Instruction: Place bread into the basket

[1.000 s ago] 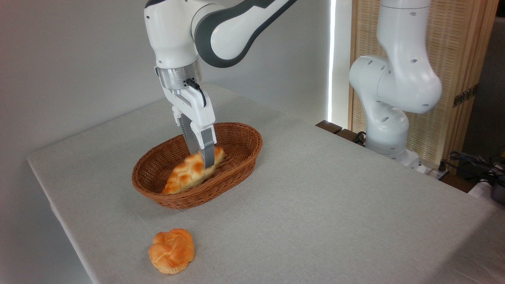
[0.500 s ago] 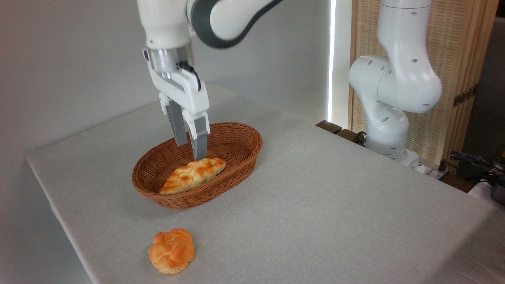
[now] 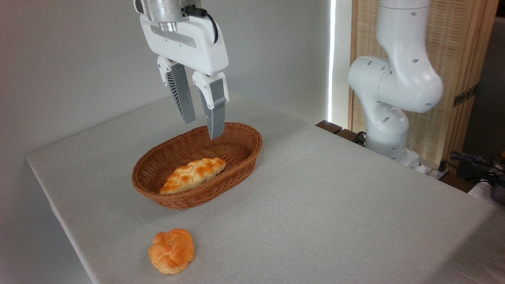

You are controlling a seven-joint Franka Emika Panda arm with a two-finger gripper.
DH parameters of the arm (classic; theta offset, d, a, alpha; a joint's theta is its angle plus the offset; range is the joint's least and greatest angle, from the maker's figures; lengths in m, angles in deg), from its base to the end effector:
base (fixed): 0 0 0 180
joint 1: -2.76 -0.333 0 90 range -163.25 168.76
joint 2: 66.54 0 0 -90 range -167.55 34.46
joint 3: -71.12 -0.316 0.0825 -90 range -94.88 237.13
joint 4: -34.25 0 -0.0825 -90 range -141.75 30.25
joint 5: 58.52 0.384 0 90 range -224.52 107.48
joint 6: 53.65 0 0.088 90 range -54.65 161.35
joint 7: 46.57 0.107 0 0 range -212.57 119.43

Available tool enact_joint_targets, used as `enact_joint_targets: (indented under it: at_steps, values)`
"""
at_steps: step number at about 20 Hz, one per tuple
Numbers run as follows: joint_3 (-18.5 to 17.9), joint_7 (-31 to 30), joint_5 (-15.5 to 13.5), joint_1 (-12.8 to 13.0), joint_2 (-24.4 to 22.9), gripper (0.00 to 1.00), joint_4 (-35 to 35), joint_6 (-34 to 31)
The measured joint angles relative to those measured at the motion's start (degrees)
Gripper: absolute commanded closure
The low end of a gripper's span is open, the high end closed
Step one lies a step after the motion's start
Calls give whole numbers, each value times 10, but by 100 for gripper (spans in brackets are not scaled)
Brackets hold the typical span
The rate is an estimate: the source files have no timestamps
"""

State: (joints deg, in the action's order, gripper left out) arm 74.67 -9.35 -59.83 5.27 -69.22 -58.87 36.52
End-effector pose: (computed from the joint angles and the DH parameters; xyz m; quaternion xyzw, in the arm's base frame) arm 0.5364 -0.0602 0.6246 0.9295 -0.3687 0.0004 0.0103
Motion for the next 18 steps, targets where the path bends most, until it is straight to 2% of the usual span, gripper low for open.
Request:
enact_joint_targets:
  at_steps: [5, 18]
  values:
    - [-1, 0, -1, -3, 27, 0, 32, -20]
    - [6, 4, -1, -6, 29, 0, 33, -20]
